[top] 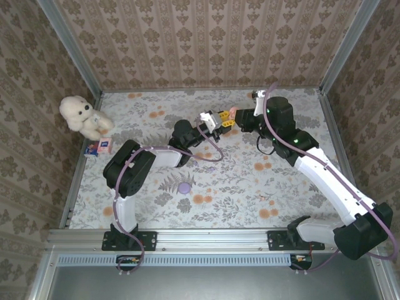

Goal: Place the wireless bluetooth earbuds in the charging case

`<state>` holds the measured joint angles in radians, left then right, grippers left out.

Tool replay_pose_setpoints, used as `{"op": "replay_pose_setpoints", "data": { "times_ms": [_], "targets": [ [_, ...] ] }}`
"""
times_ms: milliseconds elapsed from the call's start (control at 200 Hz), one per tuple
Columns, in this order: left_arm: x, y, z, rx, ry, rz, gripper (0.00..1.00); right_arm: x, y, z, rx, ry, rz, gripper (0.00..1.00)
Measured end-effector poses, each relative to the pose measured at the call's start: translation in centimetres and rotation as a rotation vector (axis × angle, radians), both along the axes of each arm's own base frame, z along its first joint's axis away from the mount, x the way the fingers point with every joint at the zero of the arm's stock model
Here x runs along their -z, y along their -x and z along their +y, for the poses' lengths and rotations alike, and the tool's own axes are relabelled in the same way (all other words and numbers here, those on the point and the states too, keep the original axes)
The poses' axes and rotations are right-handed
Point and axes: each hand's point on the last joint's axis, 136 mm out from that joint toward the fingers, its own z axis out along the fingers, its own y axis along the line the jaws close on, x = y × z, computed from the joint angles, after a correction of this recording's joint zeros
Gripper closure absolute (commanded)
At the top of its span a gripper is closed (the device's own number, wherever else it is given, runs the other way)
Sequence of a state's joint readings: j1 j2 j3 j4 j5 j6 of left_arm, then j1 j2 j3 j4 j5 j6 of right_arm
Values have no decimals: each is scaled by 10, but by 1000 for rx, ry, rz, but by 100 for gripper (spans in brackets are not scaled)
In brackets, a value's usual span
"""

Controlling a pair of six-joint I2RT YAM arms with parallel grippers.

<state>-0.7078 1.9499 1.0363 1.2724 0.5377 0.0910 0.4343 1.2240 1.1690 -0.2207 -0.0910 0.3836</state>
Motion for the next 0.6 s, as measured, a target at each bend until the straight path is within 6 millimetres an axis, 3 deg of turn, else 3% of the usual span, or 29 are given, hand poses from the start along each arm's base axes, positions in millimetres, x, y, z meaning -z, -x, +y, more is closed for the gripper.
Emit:
{"op": "replay_pose_setpoints", "data": {
  "times_ms": [600],
  "targets": [
    [0,1,-1,-3,5,11,100,13,-18,-6,121,59,-54,80]
  ]
}}
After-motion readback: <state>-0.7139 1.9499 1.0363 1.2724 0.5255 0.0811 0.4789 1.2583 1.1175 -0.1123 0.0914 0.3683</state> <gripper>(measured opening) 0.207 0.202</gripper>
